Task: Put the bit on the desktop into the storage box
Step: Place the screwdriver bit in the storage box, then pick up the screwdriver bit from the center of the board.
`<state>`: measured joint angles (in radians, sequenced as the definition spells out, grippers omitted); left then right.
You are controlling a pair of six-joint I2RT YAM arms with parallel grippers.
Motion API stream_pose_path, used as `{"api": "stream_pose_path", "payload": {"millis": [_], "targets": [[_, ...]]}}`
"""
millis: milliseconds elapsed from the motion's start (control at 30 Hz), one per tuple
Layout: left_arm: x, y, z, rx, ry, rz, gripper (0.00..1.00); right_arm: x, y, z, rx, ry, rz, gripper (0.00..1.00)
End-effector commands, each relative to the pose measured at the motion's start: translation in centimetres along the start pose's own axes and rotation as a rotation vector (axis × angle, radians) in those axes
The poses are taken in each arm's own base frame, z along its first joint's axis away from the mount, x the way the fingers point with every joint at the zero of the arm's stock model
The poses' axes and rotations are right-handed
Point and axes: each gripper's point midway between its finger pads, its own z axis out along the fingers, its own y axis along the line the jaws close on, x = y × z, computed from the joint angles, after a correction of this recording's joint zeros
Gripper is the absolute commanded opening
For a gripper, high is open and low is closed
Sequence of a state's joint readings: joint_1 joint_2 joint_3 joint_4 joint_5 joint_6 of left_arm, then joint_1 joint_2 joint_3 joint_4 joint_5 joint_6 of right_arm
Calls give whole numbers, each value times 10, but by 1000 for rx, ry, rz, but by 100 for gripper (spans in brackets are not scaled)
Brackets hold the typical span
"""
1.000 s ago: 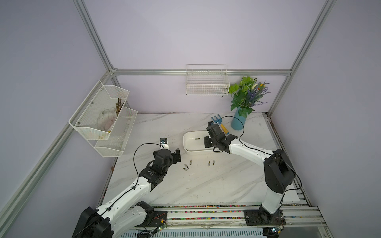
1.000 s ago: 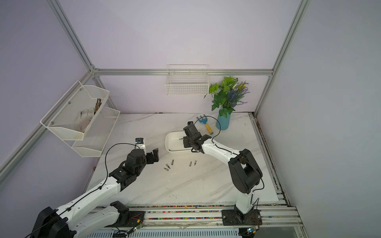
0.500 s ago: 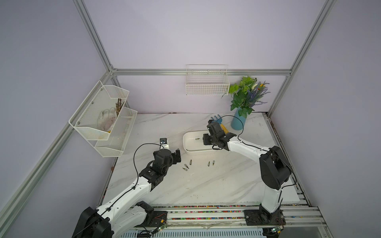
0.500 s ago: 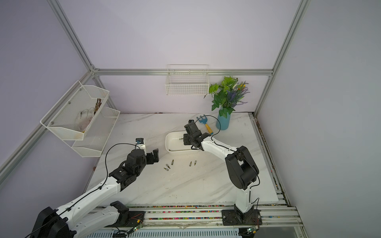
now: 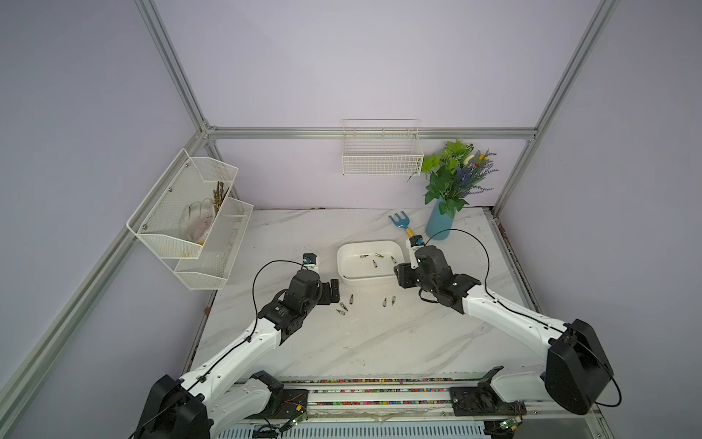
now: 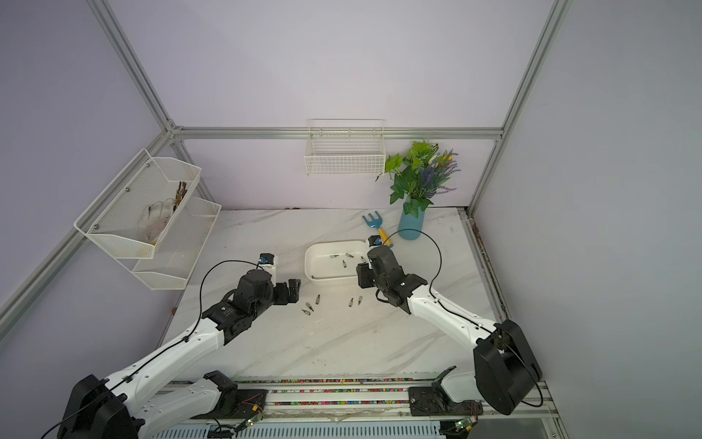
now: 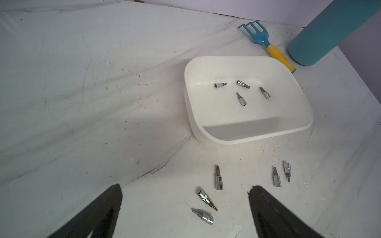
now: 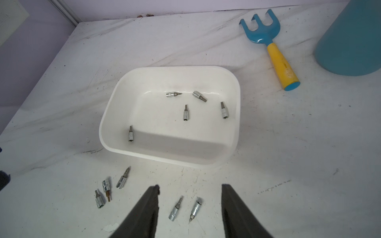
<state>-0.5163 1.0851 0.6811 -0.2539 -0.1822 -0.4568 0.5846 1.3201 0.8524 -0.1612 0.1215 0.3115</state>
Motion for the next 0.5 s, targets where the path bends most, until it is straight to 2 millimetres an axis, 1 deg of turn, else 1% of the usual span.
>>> {"api": "stream_pose_path", "payload": {"millis": [0,100,300,367,467], "targets": [[8,-26,4,86,89,-13,99,-14,-10,-13,20,-152,-39,54],[14,-42,13,94,145,13,98,-14,-11,-23,3,-211,-28,55],[31,-68,32,81,278,75,94,-15,-24,-39,34,-283,10,57],[42,-72,42,64,330,93,91,-17,-26,-45,41,-305,23,59],[51,-75,52,44,376,105,89,-21,-32,-54,61,-339,46,64]]}}
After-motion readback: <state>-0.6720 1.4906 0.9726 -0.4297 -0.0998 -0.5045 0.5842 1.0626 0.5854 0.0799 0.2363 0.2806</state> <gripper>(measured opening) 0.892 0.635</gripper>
